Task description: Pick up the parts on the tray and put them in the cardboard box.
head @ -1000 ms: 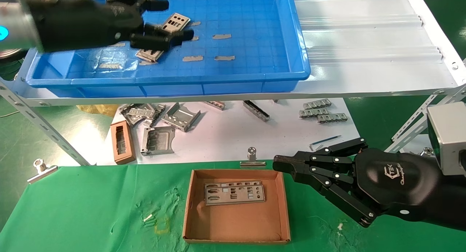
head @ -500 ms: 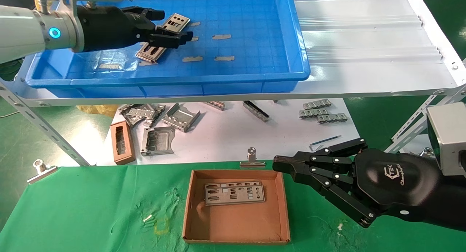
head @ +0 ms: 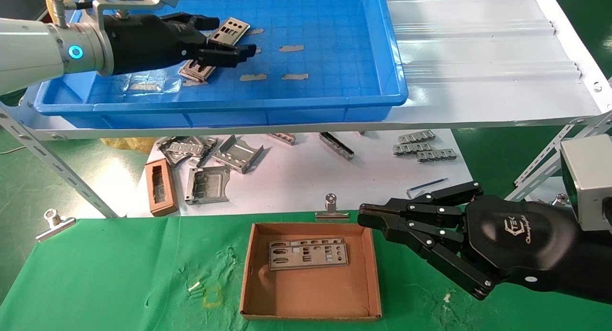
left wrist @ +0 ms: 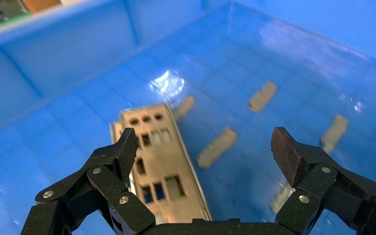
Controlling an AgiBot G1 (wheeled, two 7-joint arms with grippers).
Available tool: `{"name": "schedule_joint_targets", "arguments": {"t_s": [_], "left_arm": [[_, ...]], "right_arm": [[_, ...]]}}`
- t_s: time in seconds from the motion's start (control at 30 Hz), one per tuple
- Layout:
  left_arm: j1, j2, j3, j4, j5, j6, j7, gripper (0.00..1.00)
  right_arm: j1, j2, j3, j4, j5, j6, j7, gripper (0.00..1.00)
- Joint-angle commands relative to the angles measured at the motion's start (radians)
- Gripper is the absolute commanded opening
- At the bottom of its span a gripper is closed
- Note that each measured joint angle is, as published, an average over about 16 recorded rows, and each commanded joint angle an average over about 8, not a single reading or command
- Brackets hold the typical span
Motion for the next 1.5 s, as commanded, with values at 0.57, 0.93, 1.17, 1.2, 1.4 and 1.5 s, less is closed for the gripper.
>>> {"name": "schedule_joint_targets", "arguments": {"t_s": [0.57,0.93,1.17,1.2,1.4,1.5], "left_arm": [[0.000,0.017,-0.003,0.033,-0.002,-0.059,0.044,0.00],[0.001,0.023,-0.007,0.041,-0.009,-0.102,0.059,0.00],[0.000,0.031,-0.008,0.048,-0.011,-0.139,0.052,0.00],[0.000,0.033,-0.009,0.048,-0.011,-0.147,0.052,0.00],[0.000,0.042,-0.008,0.050,-0.010,-0.194,0.052,0.00],[0.001,0.046,-0.008,0.050,-0.009,-0.209,0.053,0.00]], "right_arm": [[0.000,0.000,0.000,0.000,0.000,0.000,0.000,1.00],[0.000,0.000,0.000,0.000,0.000,0.000,0.000,1.00],[0.000,0.000,0.000,0.000,0.000,0.000,0.000,1.00],[0.000,0.000,0.000,0.000,0.000,0.000,0.000,1.00],[0.000,0.000,0.000,0.000,0.000,0.000,0.000,1.00],[0.000,0.000,0.000,0.000,0.000,0.000,0.000,1.00]]}}
